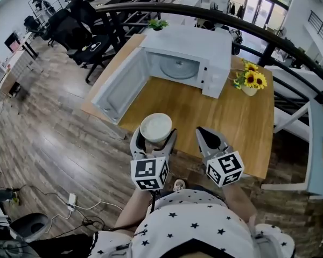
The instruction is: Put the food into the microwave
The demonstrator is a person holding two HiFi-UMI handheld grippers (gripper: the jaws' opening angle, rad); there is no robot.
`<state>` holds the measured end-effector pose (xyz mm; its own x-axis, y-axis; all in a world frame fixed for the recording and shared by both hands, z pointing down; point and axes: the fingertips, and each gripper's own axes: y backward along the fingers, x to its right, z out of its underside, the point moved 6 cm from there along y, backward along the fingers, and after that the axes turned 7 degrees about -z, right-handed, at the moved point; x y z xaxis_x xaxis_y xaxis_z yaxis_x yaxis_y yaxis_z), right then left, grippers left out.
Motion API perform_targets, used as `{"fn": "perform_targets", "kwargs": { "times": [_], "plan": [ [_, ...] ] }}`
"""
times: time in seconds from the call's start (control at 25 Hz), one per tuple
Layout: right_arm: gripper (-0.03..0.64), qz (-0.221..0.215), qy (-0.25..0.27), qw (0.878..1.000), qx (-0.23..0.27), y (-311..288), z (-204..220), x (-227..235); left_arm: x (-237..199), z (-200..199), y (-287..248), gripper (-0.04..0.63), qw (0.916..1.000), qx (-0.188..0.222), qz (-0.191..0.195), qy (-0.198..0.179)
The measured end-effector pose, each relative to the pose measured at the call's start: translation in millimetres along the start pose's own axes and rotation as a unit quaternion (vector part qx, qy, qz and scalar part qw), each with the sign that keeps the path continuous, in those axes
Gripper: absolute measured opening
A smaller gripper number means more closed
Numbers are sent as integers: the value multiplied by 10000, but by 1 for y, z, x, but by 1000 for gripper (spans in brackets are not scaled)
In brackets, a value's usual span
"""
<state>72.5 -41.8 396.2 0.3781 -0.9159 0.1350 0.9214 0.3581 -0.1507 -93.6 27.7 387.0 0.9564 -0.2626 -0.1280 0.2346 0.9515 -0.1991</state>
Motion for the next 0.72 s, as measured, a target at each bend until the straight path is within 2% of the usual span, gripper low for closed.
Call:
{"fn": "perform_targets", "kwargs": {
  "times": [0.32,0.72],
  "plan": [
    [6,-78,-91,9999,-117,-8,4,22,6,5,-22,459,9999,-133,-69,-25],
    [6,36,-148,9998,-104,-27,6,45,4,8,-57,459,9998,-209,34,-70]
  ]
}}
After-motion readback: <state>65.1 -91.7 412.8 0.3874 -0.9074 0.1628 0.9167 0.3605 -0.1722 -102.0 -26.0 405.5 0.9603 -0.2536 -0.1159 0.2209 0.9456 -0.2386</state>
